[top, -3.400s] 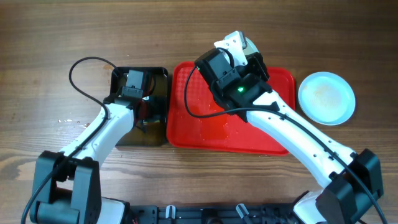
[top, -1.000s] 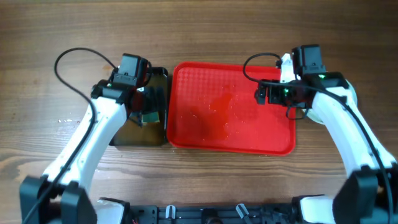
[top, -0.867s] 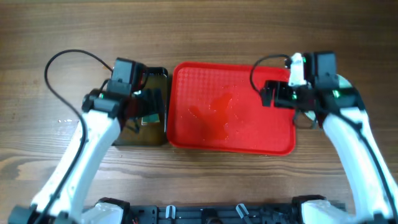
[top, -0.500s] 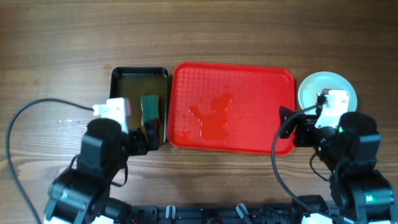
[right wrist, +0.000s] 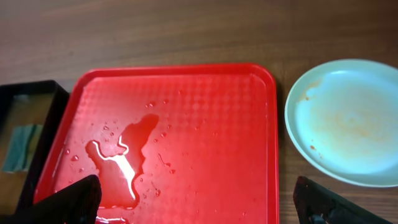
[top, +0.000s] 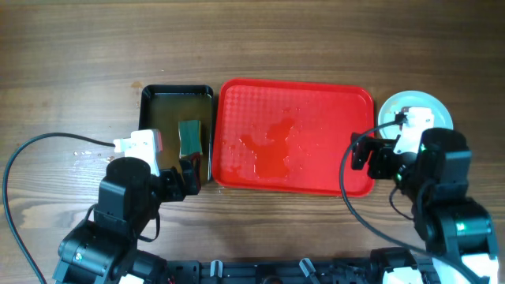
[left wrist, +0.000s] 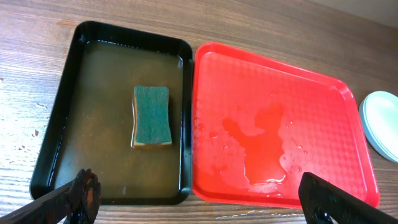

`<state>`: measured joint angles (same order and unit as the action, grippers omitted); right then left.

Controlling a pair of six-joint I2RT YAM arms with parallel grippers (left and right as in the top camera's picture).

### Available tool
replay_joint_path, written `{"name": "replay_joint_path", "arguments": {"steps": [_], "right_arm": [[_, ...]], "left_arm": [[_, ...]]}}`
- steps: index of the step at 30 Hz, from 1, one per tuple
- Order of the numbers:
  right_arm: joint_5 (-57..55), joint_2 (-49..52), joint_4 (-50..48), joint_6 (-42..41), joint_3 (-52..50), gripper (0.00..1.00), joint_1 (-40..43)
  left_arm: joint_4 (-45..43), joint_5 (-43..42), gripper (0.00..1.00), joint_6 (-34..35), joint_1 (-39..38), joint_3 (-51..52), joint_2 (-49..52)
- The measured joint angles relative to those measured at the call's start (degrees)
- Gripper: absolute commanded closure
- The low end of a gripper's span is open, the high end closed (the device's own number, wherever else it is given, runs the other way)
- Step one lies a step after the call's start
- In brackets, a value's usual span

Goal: Clean dirty plates on tray and stack at the side

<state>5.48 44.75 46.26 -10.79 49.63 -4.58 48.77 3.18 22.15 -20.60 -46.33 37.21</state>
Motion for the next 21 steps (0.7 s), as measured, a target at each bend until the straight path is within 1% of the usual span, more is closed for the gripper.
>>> {"name": "replay_joint_path", "arguments": {"steps": [3,7,9,11,13,14,15,16,21], "right_arm": [[0.0,2.8,0.0,0.0,0.0,0.01,0.0],[-0.4,2.2,0.0,0.2,-0.1,0.01,0.0],[-1.5,-0.7,0.2,0.6,-0.3,0.00,0.0],[-2.0,-5.9,-1.6,0.7,-1.1,0.00,0.0],[-2.3,-13.4,-6.2,1.6,-3.6,0.00,0.0],[-2.3,-16.9,-10.4,1.9,-6.0,0.01,0.0],[-2.3,-22.1,-14.5,2.1,-10.0,0.00,0.0],[-2.1,-25.0,-19.7,2.1,-13.4,0.01,0.0],[-0.1,-38.6,-39.2,2.1,-30.6,0.01,0.0]], "left_arm": [[0.1,0.0,0.00,0.0,0.0,0.0,0.0],[0.1,0.0,0.00,0.0,0.0,0.0,0.0],[0.1,0.0,0.00,0.0,0.0,0.0,0.0],[0.1,0.0,0.00,0.0,0.0,0.0,0.0],[0.1,0.0,0.00,0.0,0.0,0.0,0.0],[0.2,0.0,0.00,0.0,0.0,0.0,0.0],[0.1,0.0,0.00,0.0,0.0,0.0,0.0],[0.2,0.0,0.00,0.0,0.0,0.0,0.0],[0.1,0.2,0.00,0.0,0.0,0.0,0.0]]}}
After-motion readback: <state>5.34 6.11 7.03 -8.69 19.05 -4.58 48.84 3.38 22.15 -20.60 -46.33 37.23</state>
